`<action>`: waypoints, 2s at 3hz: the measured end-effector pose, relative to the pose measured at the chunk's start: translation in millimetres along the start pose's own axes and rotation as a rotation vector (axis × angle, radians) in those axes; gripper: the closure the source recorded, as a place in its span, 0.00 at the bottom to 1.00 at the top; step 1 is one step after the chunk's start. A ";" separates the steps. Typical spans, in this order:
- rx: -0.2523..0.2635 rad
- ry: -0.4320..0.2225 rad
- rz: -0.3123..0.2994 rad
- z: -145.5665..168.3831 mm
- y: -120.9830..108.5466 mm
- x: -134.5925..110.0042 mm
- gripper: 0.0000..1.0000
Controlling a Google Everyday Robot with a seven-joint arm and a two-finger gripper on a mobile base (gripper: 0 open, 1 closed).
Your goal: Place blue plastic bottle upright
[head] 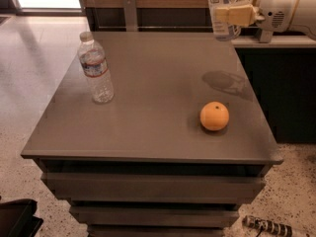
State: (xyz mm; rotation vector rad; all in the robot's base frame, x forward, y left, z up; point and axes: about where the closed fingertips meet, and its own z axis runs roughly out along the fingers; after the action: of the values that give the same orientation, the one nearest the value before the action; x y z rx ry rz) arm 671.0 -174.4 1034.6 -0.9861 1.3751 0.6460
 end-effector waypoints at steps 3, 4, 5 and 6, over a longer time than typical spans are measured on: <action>-0.003 0.053 0.040 40.3 -8.3 33.7 1.00; -0.014 0.034 0.074 48.9 -14.2 45.4 1.00; -0.026 -0.003 0.121 55.3 -23.4 59.5 1.00; -0.022 -0.028 0.180 59.3 -34.0 78.9 1.00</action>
Offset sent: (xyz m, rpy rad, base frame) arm 0.0337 0.0235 -0.0371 -0.0318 0.0638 -0.0235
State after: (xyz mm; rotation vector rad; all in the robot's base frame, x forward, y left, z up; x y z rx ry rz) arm 739.8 -152.4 959.2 -0.8742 1.4452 0.8077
